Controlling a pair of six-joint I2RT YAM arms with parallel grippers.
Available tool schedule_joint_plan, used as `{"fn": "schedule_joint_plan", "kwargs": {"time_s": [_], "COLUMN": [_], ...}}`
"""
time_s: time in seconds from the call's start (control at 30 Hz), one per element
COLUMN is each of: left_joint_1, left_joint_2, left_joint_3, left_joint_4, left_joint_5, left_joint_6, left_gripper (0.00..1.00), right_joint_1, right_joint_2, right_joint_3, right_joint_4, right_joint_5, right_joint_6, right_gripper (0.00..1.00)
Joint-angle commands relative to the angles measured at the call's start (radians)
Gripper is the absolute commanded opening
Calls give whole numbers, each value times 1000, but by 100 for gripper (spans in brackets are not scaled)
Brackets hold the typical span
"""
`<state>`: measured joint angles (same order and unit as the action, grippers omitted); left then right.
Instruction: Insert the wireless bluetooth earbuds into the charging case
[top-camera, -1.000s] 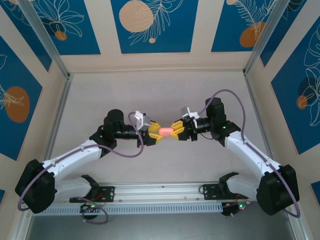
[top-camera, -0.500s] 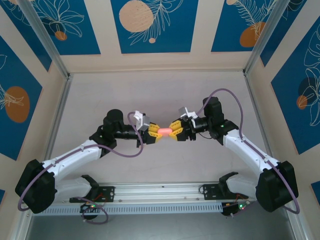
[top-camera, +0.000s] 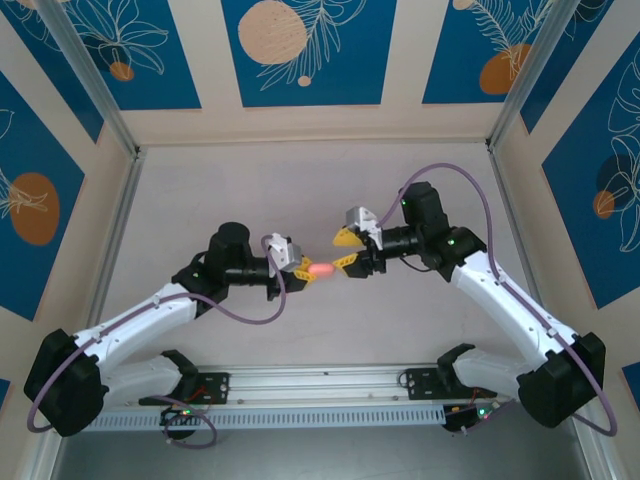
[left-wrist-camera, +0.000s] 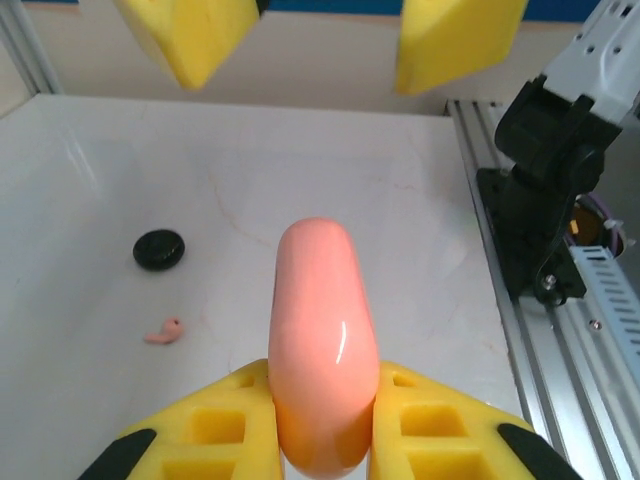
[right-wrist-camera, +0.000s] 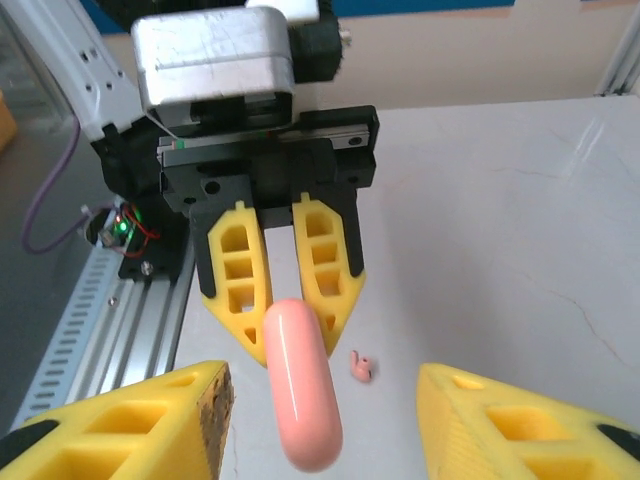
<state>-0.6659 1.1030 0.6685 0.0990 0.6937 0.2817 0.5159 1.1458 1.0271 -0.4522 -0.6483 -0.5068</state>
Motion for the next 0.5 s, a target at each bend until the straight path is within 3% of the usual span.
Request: {"fn": "schedule_joint_plan", "kwargs": {"time_s": [0.0, 0.2, 0.47], "left_joint_1": [-3, -6, -6], "left_joint_2": [-15, -21, -25], "left_joint_3": [42, 44, 46], "left_joint_4": [-63, -79, -81], "left_joint_5": [-28, -38, -54], "left_joint_6": [76, 86, 86], "left_gripper": [18, 18, 18], "right_joint_1": [57, 114, 119], "right_joint_2": [59, 167, 230], "right_joint_3": [68, 149, 186], "right_joint_4": [-155, -204, -241], "right_joint_5": [120, 136, 103], "right_joint_6": [-100, -134, -143], "right_gripper": [52, 52, 51]}}
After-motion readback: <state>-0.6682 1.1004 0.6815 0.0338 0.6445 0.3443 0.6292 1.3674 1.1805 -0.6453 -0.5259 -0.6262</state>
